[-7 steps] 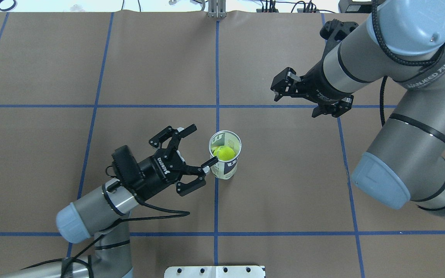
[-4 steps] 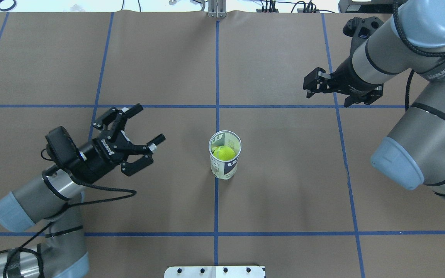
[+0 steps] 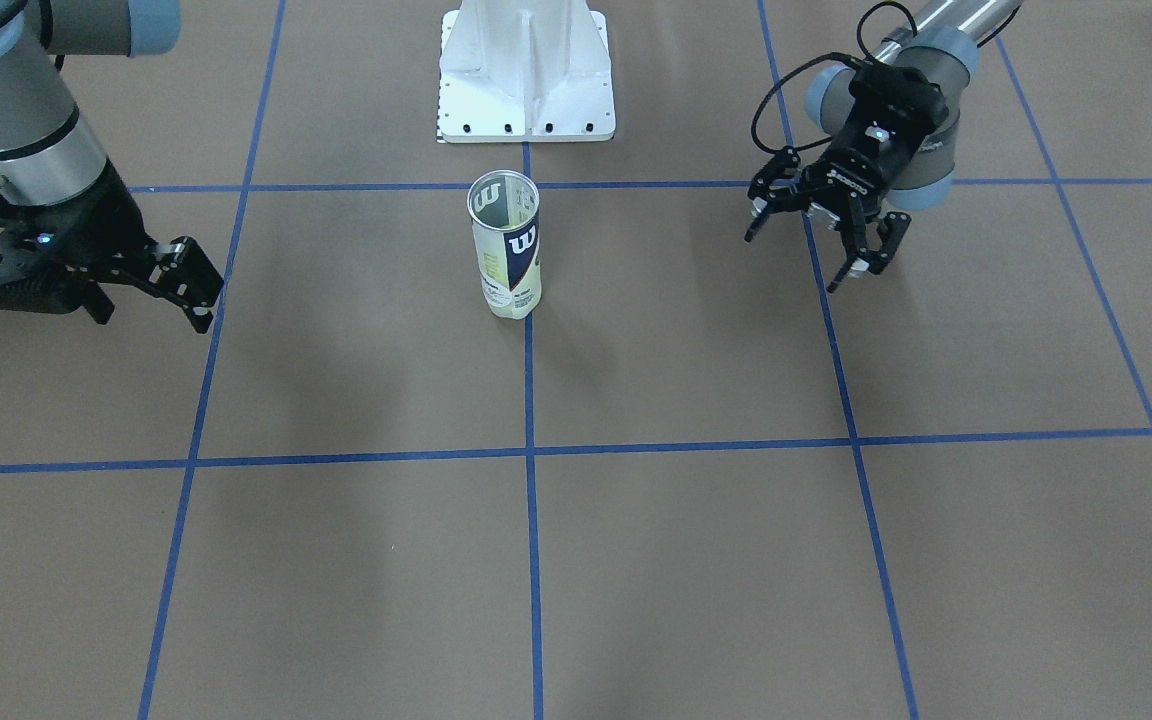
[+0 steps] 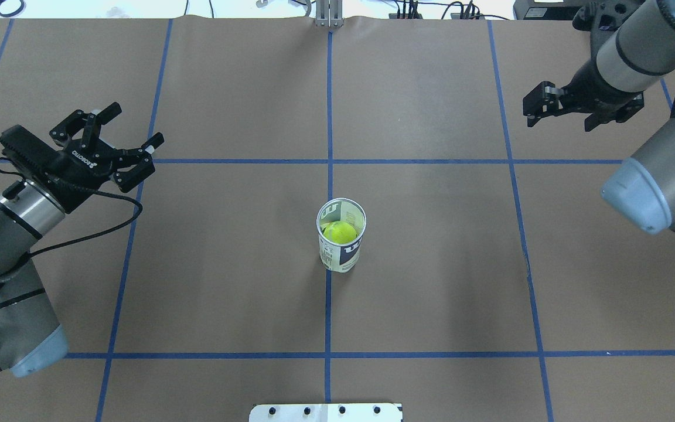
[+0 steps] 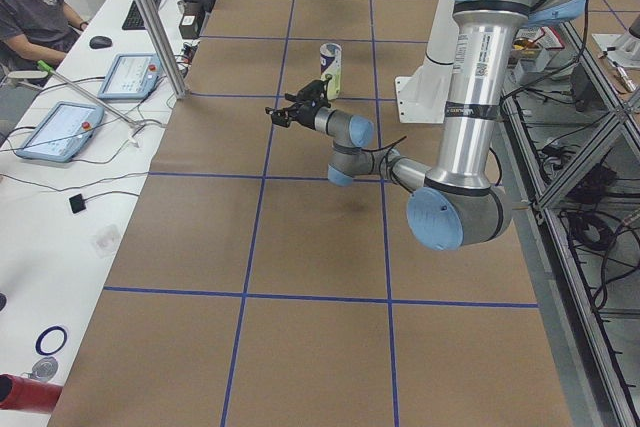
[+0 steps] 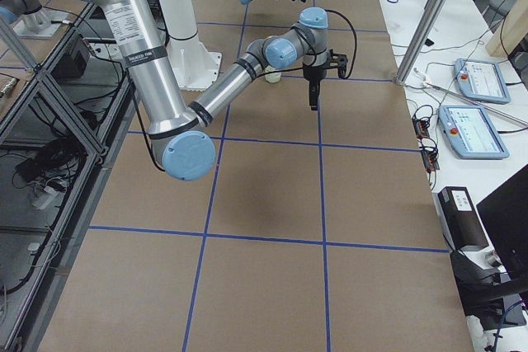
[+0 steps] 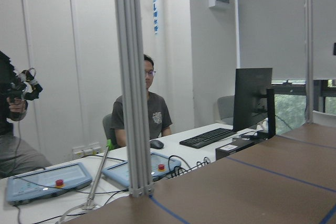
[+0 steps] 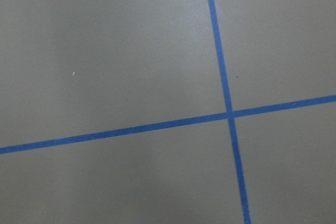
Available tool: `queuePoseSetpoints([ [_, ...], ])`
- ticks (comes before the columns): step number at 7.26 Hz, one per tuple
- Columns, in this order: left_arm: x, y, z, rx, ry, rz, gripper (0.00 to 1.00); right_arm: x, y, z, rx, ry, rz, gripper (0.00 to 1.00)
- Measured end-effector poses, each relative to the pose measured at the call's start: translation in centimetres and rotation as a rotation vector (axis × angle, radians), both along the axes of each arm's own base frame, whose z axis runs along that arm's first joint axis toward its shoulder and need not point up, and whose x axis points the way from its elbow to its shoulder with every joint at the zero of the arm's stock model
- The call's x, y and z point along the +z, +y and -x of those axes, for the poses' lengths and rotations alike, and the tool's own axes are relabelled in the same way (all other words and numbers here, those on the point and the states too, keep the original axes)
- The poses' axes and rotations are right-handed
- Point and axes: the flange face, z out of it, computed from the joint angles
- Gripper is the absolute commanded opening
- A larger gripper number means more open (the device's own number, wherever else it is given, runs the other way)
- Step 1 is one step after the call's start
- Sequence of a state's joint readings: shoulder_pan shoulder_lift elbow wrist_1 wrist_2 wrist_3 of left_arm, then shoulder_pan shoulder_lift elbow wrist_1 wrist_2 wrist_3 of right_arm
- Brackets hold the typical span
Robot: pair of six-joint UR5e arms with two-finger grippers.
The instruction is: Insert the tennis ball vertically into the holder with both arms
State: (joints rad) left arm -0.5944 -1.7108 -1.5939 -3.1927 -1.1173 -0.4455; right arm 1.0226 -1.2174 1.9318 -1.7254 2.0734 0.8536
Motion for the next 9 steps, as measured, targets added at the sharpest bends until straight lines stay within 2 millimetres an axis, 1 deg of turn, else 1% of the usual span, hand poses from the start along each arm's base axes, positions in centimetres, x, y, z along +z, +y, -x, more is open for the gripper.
queuePoseSetpoints([
  [1,0.9,-2.0,0.8,-0.007,-0.043,0.088,0.87,1.9,-1.2,-1.7,-0.019,0.015,0.003,0.99],
  [2,1.8,-4.1,1.8,0.024,-0.102,0.178,0.87,3.7,-2.3,-3.2,-0.034,0.034,0.004,0.99],
  [3,3.0,-6.7,3.6,0.067,-0.18,0.283,0.87,4.9,-3.2,-4.5,-0.044,0.049,0.001,0.99],
  [5,4.9,-11.6,8.8,0.139,-0.287,0.515,0.87,6.7,-4.6,-7.0,-0.053,0.032,0.023,0.99],
  [6,5.3,-13.4,11.4,0.181,-0.304,0.616,0.87,7.7,-5.2,-8.5,-0.059,0.01,0.04,0.99],
  [7,5.7,-14.7,13.7,0.231,-0.305,0.704,0.98,9.0,-5.6,-10.4,-0.069,-0.011,0.052,0.99],
  [8,6.3,-15.6,16.2,0.306,-0.283,0.813,0.99,10.5,-5.7,-12.6,-0.078,-0.028,0.055,0.99],
  [9,7.1,-16.0,18.8,0.387,-0.242,0.94,0.99,12.0,-5.4,-14.9,-0.089,-0.04,0.05,0.99],
])
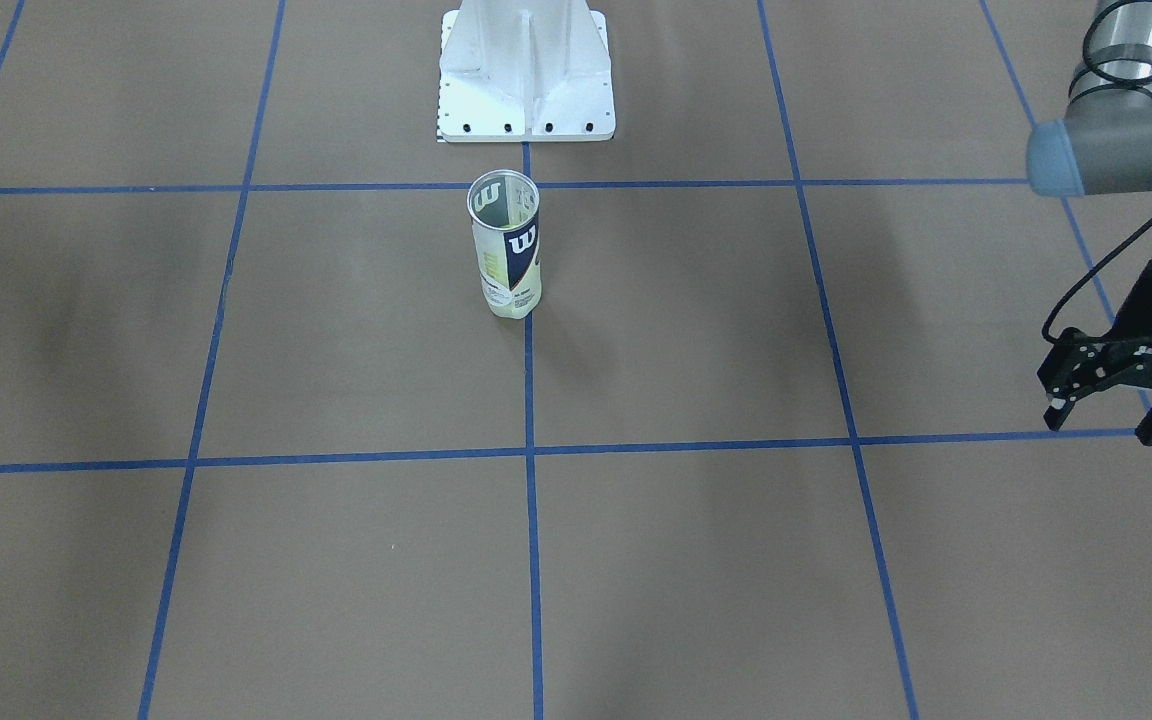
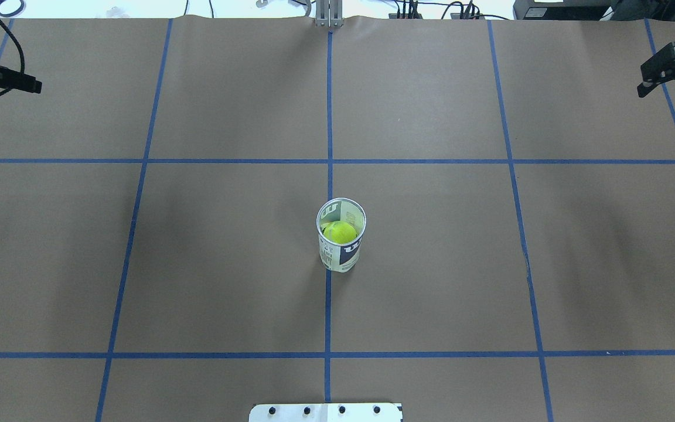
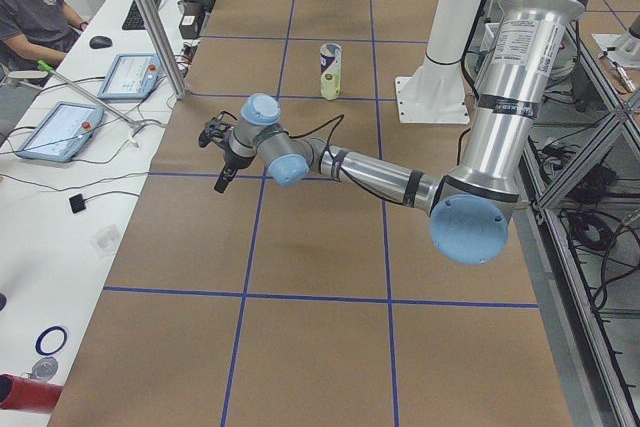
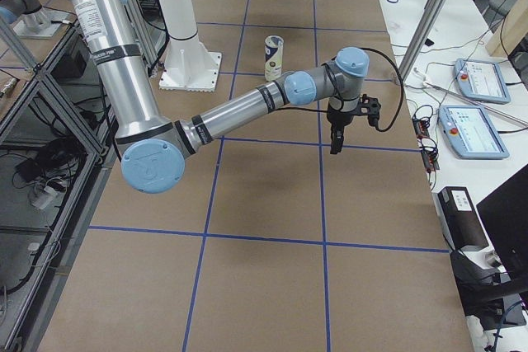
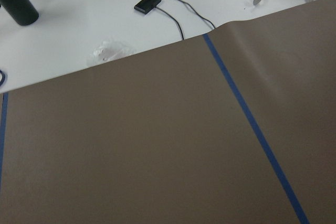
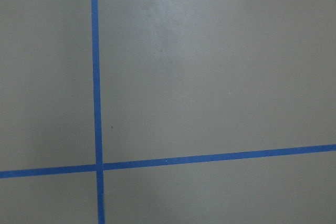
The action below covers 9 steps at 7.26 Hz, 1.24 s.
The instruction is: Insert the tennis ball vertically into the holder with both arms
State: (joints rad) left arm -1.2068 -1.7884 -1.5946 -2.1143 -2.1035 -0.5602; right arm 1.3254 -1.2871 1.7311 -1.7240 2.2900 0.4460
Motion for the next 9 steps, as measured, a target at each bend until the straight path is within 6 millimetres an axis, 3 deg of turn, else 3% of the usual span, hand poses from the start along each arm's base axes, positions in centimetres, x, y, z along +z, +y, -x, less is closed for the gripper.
queuePoseSetpoints([
  [1,1.2,0.2,2.4,0.01,0.028,0.114,0.99,1.8,0.6,-2.3,-0.014,-0.004,-0.011,0.99],
  [2,3.9,1.7,4.8,0.003,0.036,0.184,0.99,3.8,1.6,-4.4,-0.034,0.0,-0.024,0.99],
  [4,10.1,5.9,8.0,0.056,-0.014,0.217,0.98,7.9,4.0,-7.8,-0.084,0.012,-0.049,0.99],
  [6,14.2,7.4,10.8,0.146,-0.064,0.243,0.98,11.7,6.0,-10.1,-0.121,0.027,-0.049,0.99],
  [7,14.9,7.8,11.9,0.175,-0.033,0.279,0.99,13.2,6.5,-10.7,-0.127,0.033,-0.033,0.99],
  [9,14.1,8.1,13.0,0.131,0.043,0.385,0.99,15.4,7.1,-10.9,-0.129,0.034,0.004,0.99],
])
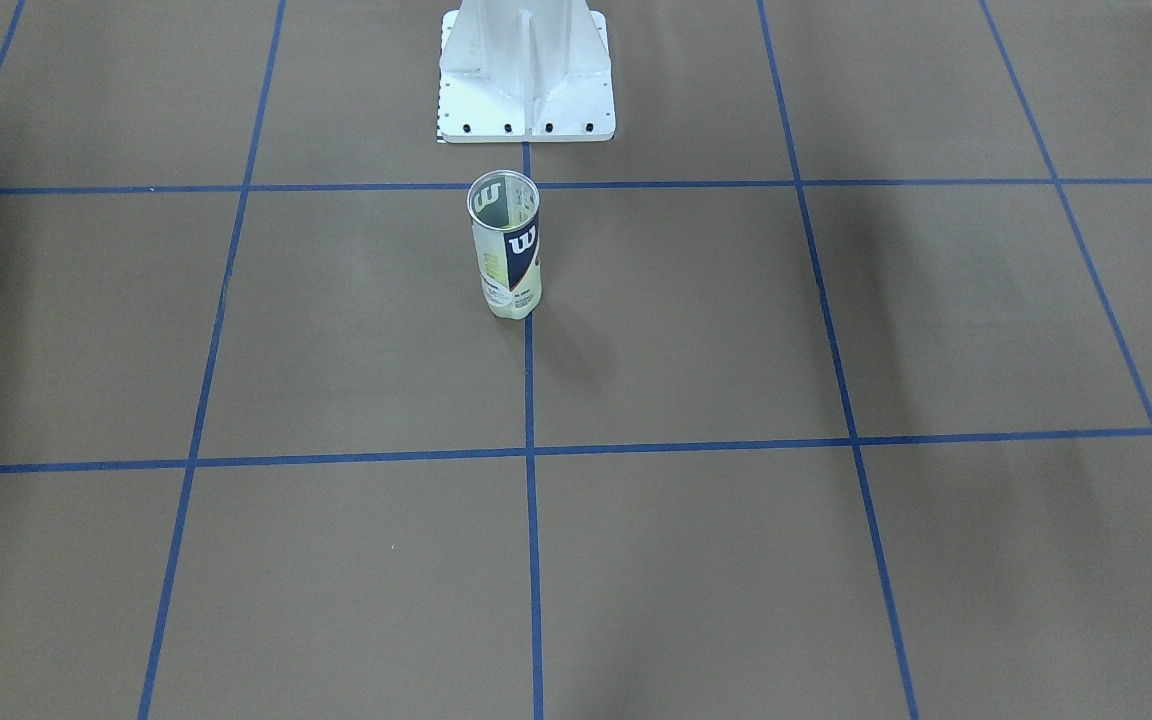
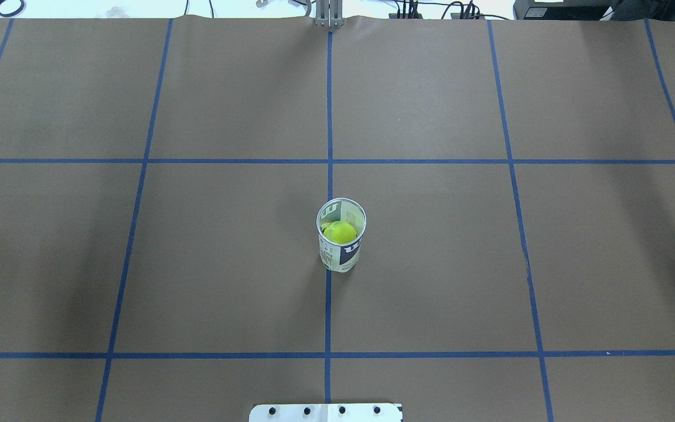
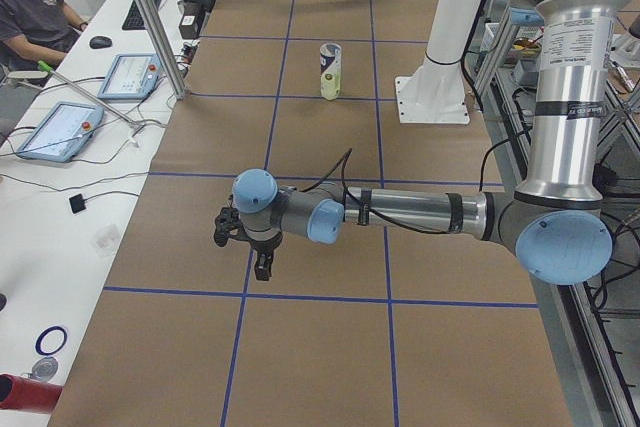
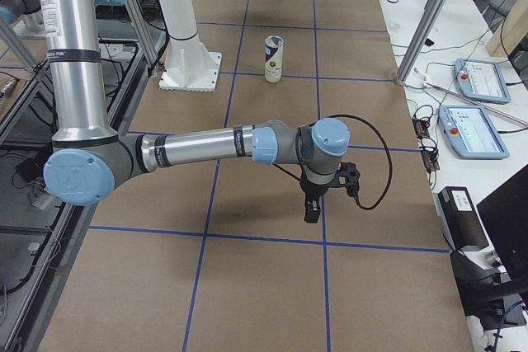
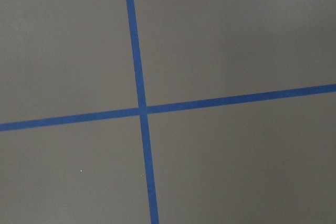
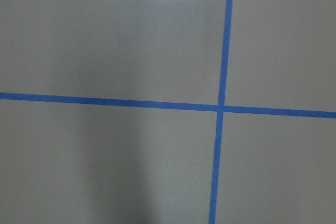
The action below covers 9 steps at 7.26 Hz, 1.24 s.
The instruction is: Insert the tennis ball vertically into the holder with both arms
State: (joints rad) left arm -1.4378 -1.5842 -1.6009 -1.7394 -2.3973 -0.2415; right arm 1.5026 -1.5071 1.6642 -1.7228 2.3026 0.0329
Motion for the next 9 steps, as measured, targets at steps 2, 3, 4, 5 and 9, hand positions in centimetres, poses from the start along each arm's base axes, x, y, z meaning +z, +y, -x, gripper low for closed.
queuePoseSetpoints([
  [2,-1.6,0.3,0.2,-0.07,0.016,0.08,0.99,0.8,0.3,0.0,0.0,0.0,0.016,0.99],
  [3,-2.0,0.7,0.3,-0.079,0.018,0.087,0.99,0.9,0.3,0.0,0.0,0.0,0.018,0.99],
  [4,-2.1,1.2,0.3,-0.084,0.018,0.091,0.99,1.0,0.3,0.0,0.0,0.0,0.02,0.99],
  [5,-2.4,1.3,0.3,-0.086,0.021,0.091,0.99,1.0,0.3,0.0,0.0,0.0,0.021,0.99],
  [9,-3.2,0.8,-0.1,-0.076,0.019,0.07,1.0,0.8,0.2,0.1,0.0,-0.002,0.016,0.99],
])
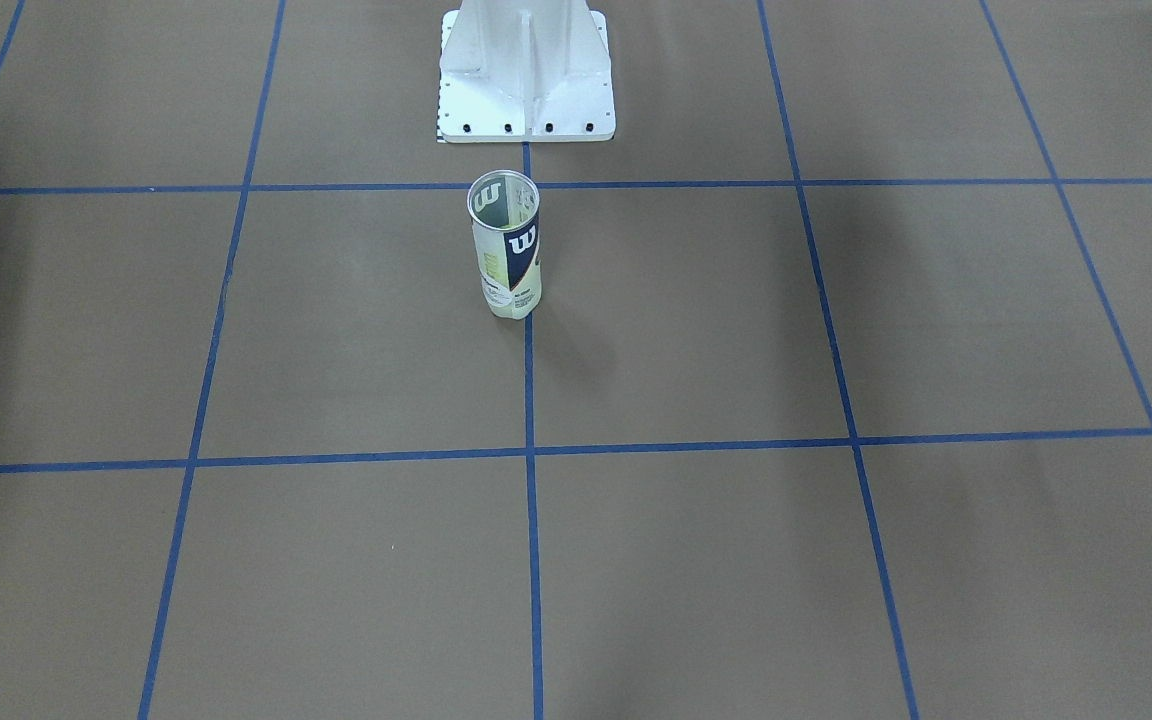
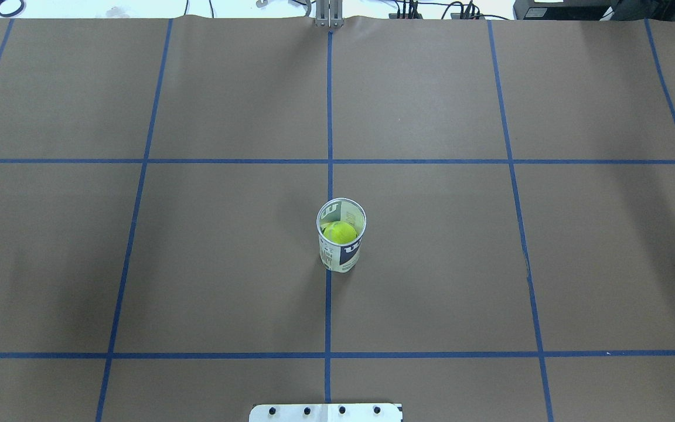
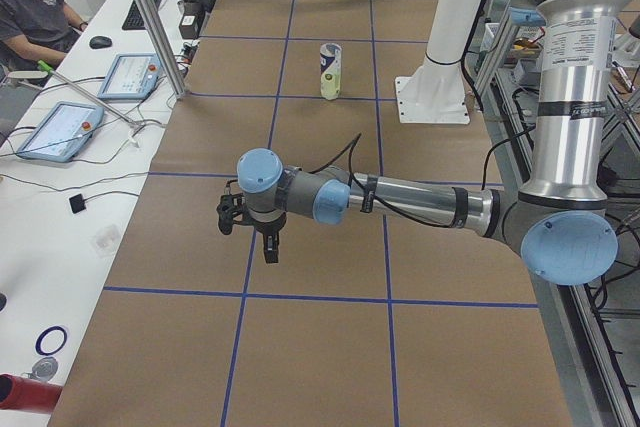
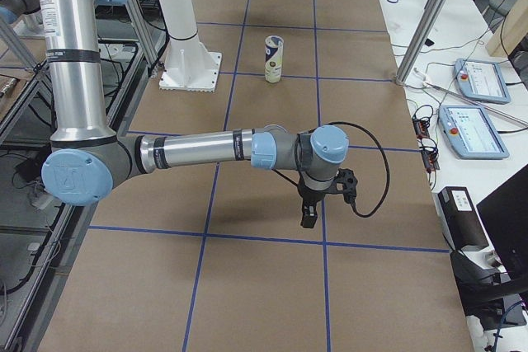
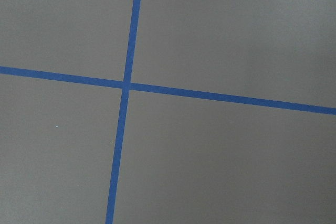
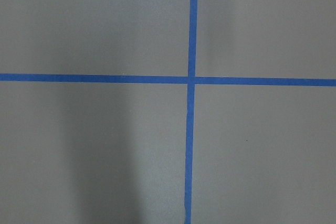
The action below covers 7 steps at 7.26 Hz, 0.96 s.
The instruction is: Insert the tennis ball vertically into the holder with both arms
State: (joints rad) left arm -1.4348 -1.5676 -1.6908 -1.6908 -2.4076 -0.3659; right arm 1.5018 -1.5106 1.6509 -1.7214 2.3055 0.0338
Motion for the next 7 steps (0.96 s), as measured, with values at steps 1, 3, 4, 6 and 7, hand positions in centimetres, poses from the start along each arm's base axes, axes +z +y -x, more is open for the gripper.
queuePoseSetpoints([
  [1,0.3,0.2,-0.1,0.015,-0.007,-0.012,1.0,0.0,0.0,0.0,-0.001,0.0,-0.001,0.99],
  [3,0.9,0.4,-0.1,0.054,-0.016,-0.044,1.0,0.0,0.0,0.0,-0.002,-0.001,-0.002,0.99],
  [4,1.1,0.4,-0.2,0.068,-0.024,-0.056,1.0,0.0,0.0,0.0,-0.002,-0.001,-0.002,0.99],
  [6,1.8,0.4,0.1,0.112,-0.057,-0.074,1.0,0.0,0.0,0.0,-0.002,-0.002,-0.002,0.99],
  [7,2.2,0.4,0.7,0.132,-0.069,-0.058,1.0,-0.1,-0.1,0.0,-0.002,-0.002,-0.003,0.99],
])
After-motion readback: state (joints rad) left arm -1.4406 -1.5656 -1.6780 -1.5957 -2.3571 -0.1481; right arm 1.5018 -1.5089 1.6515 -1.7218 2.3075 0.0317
